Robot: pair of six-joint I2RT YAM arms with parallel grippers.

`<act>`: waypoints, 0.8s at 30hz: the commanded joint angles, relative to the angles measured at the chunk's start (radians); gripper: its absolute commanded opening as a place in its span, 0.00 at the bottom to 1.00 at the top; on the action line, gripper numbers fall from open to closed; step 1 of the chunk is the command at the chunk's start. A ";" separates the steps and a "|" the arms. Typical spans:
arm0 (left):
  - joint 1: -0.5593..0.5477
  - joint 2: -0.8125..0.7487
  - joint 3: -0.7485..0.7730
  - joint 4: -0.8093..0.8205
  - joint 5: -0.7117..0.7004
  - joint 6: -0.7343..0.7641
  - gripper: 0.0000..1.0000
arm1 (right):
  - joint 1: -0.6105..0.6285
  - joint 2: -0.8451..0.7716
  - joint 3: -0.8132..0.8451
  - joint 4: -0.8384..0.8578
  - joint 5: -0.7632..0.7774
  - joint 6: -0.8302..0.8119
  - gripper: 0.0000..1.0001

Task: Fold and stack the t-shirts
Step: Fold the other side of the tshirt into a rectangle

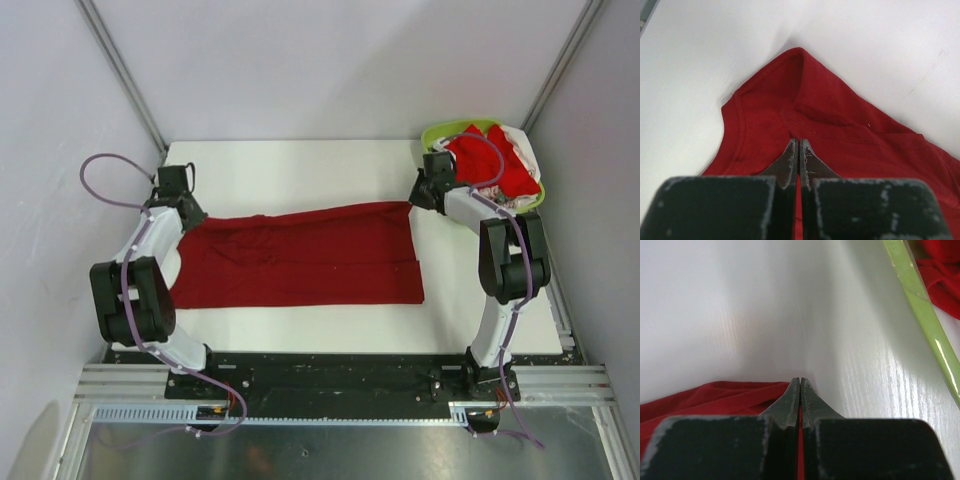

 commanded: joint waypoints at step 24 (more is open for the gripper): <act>0.012 0.183 0.251 0.056 0.071 -0.022 0.00 | -0.049 0.167 0.180 0.284 -0.145 -0.053 0.07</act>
